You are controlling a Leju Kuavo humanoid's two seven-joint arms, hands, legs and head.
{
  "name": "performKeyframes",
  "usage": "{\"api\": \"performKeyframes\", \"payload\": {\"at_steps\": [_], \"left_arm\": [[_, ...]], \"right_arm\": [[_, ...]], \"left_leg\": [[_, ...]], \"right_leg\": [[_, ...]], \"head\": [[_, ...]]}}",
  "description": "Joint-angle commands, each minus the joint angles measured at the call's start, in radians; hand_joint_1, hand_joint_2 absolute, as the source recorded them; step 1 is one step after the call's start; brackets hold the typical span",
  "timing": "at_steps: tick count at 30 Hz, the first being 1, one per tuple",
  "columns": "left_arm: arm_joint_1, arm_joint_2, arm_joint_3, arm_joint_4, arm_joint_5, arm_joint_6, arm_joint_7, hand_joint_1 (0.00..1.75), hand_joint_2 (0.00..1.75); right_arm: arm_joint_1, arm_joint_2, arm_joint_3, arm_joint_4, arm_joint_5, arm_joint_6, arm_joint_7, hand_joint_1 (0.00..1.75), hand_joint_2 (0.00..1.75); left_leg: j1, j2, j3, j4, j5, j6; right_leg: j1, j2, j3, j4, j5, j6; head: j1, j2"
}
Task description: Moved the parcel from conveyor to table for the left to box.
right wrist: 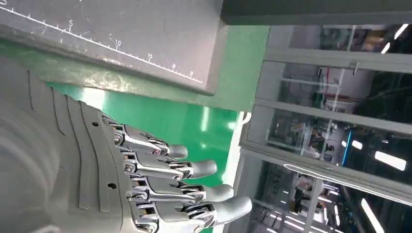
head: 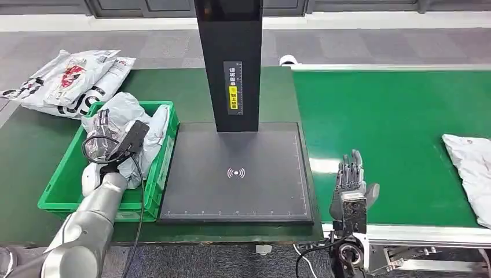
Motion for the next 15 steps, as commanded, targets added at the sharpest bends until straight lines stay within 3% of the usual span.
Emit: {"api": "performKeyframes", "payload": {"at_steps": [1, 4, 11, 15], "left_arm": [[-0.010, -0.061, 0.059, -0.075, 0.378, 0.077, -0.285, 0.00, 0.00], [0.013, -0.080, -0.014, -0.150, 0.535, 0.052, -0.373, 0.00, 0.00], [0.025, -0.082, -0.035, -0.156, 0.568, 0.048, -0.391, 0.00, 0.00], [0.051, -0.103, -0.187, -0.158, 0.722, -0.209, -0.396, 0.00, 0.00]], "right_arm": [[-0.063, 0.006, -0.030, 0.061, -0.003, -0.030, 0.017, 0.00, 0.00], [-0.057, 0.000, -0.035, 0.064, -0.010, -0.040, 0.015, 0.00, 0.00], [-0.054, -0.001, -0.037, 0.064, -0.013, -0.042, 0.013, 0.00, 0.00], [-0.067, -0.016, -0.070, 0.087, -0.013, -0.080, 0.010, 0.00, 0.00]], "left_leg": [[0.001, 0.000, -0.004, 0.000, 0.002, 0.000], [0.002, 0.000, -0.005, 0.000, 0.002, 0.000], [0.001, 0.001, -0.007, 0.001, 0.001, 0.000], [0.001, 0.000, -0.010, 0.000, 0.001, 0.000]], "right_leg": [[0.001, -0.001, -0.003, -0.001, 0.002, 0.000], [0.002, -0.001, -0.004, -0.002, 0.003, 0.000], [0.001, 0.001, -0.007, -0.001, 0.002, 0.000], [0.001, 0.000, -0.011, -0.001, 0.002, 0.000]], "head": [[0.000, 0.000], [0.000, 0.000], [0.000, 0.000], [0.000, 0.000]]}}
